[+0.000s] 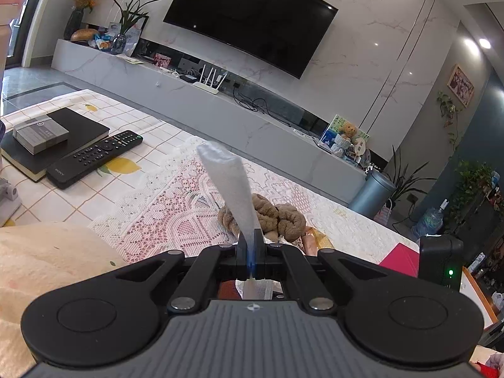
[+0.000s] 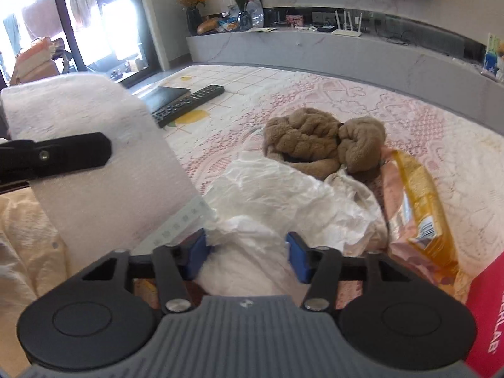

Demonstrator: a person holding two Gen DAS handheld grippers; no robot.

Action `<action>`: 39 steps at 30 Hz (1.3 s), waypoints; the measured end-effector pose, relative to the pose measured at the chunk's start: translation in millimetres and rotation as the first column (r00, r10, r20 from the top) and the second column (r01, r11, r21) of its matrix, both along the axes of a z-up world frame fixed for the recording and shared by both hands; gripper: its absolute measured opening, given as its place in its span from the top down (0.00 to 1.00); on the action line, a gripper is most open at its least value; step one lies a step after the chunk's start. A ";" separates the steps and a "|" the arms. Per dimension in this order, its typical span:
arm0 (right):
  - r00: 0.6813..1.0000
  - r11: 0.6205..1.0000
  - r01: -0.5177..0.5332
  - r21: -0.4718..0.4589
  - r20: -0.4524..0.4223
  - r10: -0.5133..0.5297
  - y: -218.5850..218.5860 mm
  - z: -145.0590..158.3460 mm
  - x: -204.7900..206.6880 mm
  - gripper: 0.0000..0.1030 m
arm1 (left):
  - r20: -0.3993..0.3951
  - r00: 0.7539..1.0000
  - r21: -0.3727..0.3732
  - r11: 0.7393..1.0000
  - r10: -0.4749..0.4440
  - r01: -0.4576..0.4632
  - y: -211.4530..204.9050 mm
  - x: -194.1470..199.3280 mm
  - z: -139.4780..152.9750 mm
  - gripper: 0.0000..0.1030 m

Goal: Organize soft objects
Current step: 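Lift and carry both plastic items with both tools over the orange box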

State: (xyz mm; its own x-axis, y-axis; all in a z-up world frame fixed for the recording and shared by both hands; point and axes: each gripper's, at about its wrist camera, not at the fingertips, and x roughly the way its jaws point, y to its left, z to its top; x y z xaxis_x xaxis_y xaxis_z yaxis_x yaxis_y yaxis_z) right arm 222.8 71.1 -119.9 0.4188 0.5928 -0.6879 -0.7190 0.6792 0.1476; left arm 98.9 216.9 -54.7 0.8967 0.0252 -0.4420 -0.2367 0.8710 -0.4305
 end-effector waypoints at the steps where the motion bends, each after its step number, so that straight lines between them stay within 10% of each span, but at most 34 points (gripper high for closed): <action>1: 1.000 1.000 -0.005 -0.006 0.009 0.005 1.7 1.1 -2.7 0.58 | 0.001 1.000 0.000 1.000 0.001 -0.001 0.1 -0.3 0.1 0.99; 9: 0.998 0.998 0.057 0.005 0.037 -0.057 -5.1 13.6 -9.6 0.89 | 0.008 1.000 0.013 1.000 0.009 -0.009 -2.0 -2.7 1.1 0.99; 25: 0.975 0.966 0.167 0.196 0.112 -0.191 -78.0 97.1 -58.2 0.90 | 0.094 0.996 0.051 0.999 0.006 -0.011 -19.7 -29.8 29.4 0.99; 39: 0.944 0.934 0.199 0.296 0.199 -0.264 -167.8 152.6 -126.9 0.90 | 0.187 0.965 0.169 0.974 -0.185 0.154 -104.0 -44.1 77.4 0.99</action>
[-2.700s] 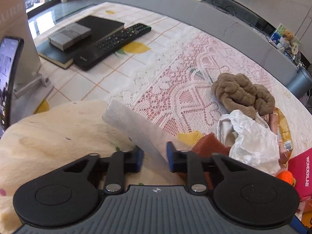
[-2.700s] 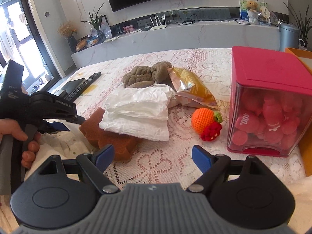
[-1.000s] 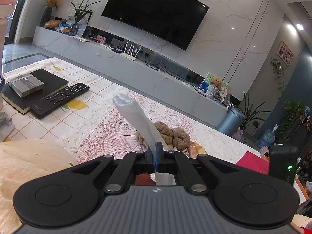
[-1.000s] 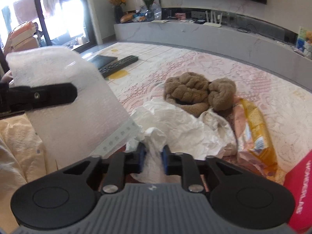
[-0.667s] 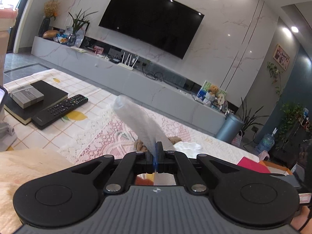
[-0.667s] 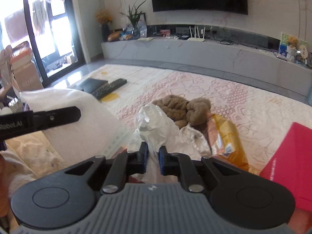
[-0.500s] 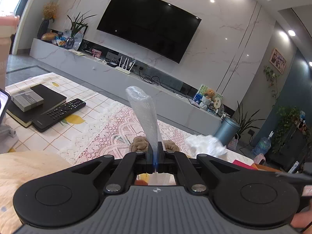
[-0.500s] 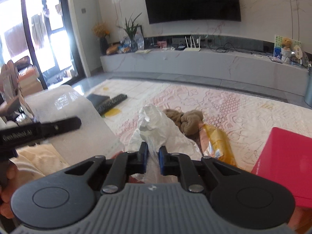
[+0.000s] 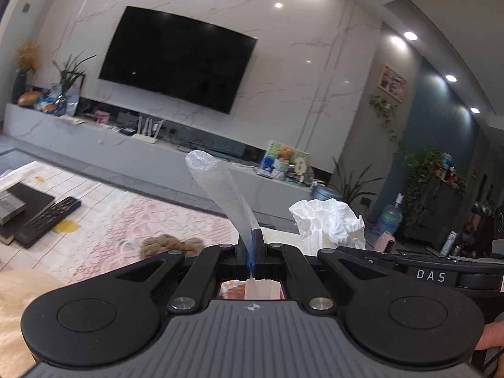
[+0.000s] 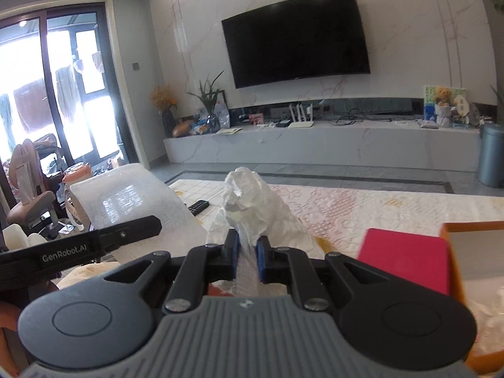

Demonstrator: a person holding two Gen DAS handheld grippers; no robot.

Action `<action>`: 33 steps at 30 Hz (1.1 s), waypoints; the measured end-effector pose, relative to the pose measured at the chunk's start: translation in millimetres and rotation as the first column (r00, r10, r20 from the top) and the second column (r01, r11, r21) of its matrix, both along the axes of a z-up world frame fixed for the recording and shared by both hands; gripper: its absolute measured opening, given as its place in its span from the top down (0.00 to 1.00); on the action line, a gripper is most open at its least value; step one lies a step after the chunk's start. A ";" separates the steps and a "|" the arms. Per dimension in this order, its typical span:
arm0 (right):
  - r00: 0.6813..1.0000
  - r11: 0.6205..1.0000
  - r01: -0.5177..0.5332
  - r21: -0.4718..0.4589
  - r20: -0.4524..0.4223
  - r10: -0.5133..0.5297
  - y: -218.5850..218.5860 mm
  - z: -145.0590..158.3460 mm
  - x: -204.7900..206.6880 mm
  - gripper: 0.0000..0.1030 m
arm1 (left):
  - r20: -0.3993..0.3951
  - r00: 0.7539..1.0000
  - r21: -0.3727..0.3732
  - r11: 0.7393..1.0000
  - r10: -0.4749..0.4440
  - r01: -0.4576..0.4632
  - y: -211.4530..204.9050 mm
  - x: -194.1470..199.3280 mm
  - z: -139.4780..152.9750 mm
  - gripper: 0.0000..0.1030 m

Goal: Organize soft objects
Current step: 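Lift and carry both plastic items with both tools over the orange box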

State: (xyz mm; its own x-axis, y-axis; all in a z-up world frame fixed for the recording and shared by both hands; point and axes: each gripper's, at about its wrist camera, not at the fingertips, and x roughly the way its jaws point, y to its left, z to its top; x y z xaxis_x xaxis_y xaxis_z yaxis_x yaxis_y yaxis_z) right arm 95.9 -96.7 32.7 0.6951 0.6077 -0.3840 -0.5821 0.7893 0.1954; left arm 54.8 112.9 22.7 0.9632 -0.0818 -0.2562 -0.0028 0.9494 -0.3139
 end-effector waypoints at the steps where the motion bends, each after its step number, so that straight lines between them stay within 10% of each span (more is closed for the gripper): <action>1: 1.000 1.000 0.013 0.003 0.004 -0.013 -9.8 2.8 -4.4 0.90 | 0.006 1.000 0.005 1.000 -0.016 0.016 -5.7 1.4 2.0 0.99; 17: 0.977 0.977 0.211 0.033 0.028 -0.212 -125.3 36.7 -18.8 0.90 | 0.072 0.961 0.077 0.962 -0.269 0.263 -93.8 48.7 32.5 0.99; 33: 0.931 0.931 0.366 0.005 -0.015 -0.366 -211.6 39.4 35.8 0.90 | -0.040 0.880 -0.006 0.881 -0.474 0.474 -176.5 136.7 35.3 0.99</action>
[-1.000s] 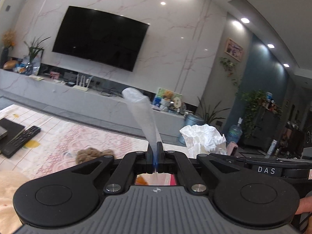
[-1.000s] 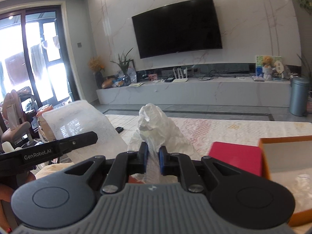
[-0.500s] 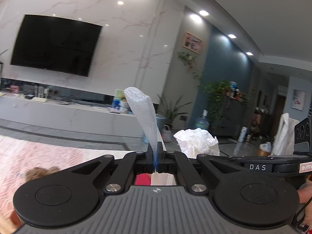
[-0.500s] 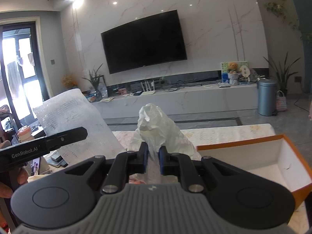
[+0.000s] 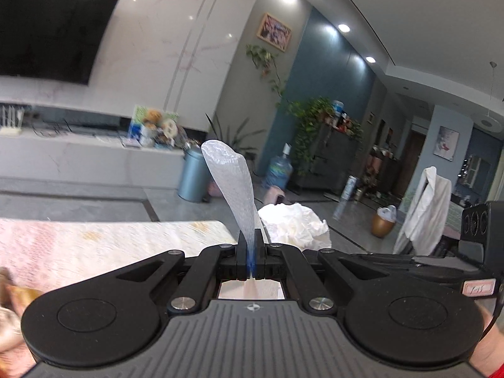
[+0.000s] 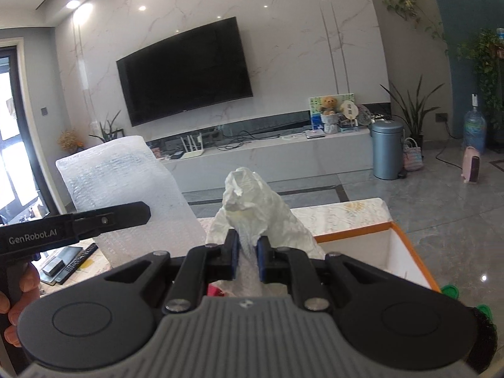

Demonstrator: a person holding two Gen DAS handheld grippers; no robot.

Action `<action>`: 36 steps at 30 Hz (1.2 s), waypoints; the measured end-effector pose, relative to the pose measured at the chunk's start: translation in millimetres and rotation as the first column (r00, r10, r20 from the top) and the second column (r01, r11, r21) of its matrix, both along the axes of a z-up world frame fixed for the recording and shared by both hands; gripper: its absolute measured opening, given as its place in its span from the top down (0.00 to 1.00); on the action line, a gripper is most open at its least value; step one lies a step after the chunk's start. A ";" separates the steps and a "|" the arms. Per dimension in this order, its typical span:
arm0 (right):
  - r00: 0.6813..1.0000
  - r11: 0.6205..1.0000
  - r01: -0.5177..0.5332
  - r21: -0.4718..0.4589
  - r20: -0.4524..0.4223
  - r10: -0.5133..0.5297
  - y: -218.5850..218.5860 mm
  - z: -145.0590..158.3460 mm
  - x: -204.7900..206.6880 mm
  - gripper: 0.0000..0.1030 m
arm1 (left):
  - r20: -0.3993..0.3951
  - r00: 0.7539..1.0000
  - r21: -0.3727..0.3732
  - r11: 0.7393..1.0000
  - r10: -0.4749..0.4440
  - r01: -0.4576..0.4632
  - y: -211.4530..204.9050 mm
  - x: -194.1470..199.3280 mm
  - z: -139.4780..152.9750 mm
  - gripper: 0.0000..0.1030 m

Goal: Organize soft objects
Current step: 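Lift and carry both plastic items with both tools over the orange box, then open both tools to drop the plastic items into the box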

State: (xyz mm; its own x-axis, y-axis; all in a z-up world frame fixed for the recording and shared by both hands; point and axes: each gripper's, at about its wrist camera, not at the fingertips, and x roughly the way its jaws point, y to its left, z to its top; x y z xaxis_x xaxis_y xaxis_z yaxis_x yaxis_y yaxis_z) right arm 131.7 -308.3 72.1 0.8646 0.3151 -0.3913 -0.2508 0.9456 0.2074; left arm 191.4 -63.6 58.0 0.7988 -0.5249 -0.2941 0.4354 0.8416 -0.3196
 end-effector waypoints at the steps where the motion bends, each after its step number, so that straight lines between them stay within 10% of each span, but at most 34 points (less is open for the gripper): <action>1: 1.000 1.000 0.008 -0.001 -0.010 -0.008 -4.4 -0.9 5.9 0.90 | -0.015 1.000 -0.009 1.000 -0.009 0.009 -3.5 6.4 -0.8 0.99; 14: 0.961 0.995 0.090 -0.043 -0.259 -0.099 -66.4 -52.9 81.4 0.89 | -0.284 0.955 -0.099 0.994 -0.079 0.053 -33.7 94.8 -49.8 0.99; 22: 0.895 0.982 0.083 -0.172 -0.421 -0.150 -76.3 -89.5 117.1 0.89 | -0.491 0.854 -0.171 0.980 -0.171 0.097 -59.2 126.4 -107.1 0.99; 30: 0.819 0.966 0.018 -0.259 -0.550 -0.162 -73.8 -120.9 142.2 0.88 | -0.664 0.733 -0.045 0.986 -0.150 0.161 -74.5 141.6 -134.5 0.99; 36: 0.796 0.950 -0.025 -0.312 -0.581 -0.170 -63.6 -133.7 144.5 0.79 | -0.667 0.736 0.001 0.987 -0.118 0.159 -57.0 132.1 -133.0 0.90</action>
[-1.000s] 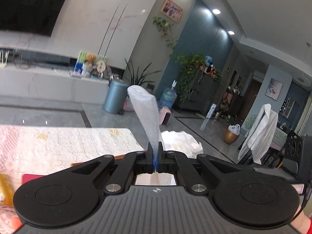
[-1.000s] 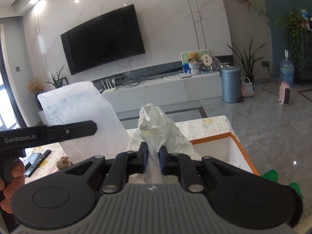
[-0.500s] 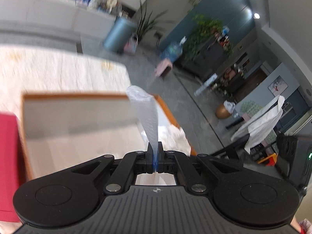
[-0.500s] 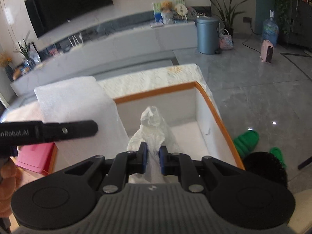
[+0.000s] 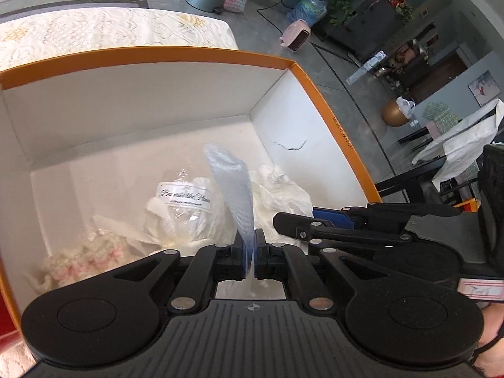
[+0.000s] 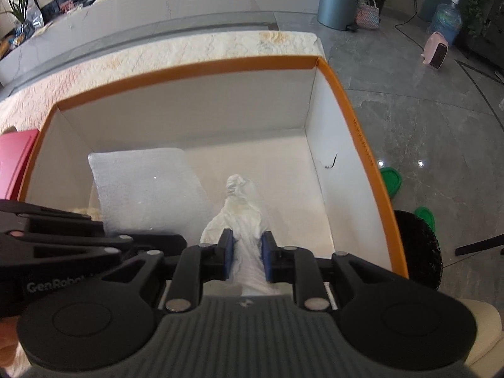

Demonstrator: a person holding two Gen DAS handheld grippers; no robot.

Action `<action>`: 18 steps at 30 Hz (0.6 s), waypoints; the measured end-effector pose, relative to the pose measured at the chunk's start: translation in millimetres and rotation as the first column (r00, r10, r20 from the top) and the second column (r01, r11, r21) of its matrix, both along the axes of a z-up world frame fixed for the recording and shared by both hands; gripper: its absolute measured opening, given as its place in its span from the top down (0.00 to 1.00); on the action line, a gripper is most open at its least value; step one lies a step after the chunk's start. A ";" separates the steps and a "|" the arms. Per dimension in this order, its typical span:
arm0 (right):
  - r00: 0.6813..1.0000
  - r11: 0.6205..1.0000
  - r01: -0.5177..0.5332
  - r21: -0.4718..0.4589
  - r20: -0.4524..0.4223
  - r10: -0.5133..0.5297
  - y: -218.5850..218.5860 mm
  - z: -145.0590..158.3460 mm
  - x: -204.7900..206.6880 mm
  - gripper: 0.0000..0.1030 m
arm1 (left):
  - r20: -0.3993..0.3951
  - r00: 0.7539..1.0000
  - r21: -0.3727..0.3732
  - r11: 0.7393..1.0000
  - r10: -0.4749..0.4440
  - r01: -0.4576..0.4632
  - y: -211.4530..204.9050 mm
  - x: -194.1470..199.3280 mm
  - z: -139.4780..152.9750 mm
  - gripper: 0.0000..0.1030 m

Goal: Organize soft objects
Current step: 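Open both tools to drop the plastic items into the box, then move both tools back over the table toward the brown sponge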

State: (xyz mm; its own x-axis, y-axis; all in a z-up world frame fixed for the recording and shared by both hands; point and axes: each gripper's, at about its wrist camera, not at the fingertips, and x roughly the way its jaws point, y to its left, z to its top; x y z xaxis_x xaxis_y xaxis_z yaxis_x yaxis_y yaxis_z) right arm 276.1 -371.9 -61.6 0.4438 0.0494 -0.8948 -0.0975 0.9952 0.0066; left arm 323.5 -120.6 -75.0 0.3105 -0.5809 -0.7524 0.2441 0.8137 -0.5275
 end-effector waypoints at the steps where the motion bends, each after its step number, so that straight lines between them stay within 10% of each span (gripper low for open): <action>1: 1.000 1.000 -0.005 -0.005 -0.001 0.005 0.9 -0.6 -0.8 0.77 | 0.001 1.000 -0.009 1.000 0.006 -0.006 4.4 -2.4 1.7 0.84; 7: 0.999 0.997 -0.034 -0.070 0.020 0.036 10.5 11.5 -12.7 0.56 | 0.058 0.998 -0.035 0.999 0.039 -0.037 19.9 -13.8 21.5 0.59; 18: 0.992 0.995 0.006 -0.104 0.127 0.007 23.4 71.8 -51.1 0.29 | 0.199 0.977 -0.063 0.996 0.071 -0.060 40.5 -59.3 80.8 0.55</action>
State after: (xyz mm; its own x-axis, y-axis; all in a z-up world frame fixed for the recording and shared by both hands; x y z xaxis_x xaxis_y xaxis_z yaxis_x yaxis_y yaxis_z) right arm 225.0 -348.5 10.1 0.5542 -0.0404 -0.8314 -0.0917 0.9898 -0.1093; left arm 264.3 -80.1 5.9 0.4907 -0.5939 -0.6376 0.2971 0.8019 -0.5183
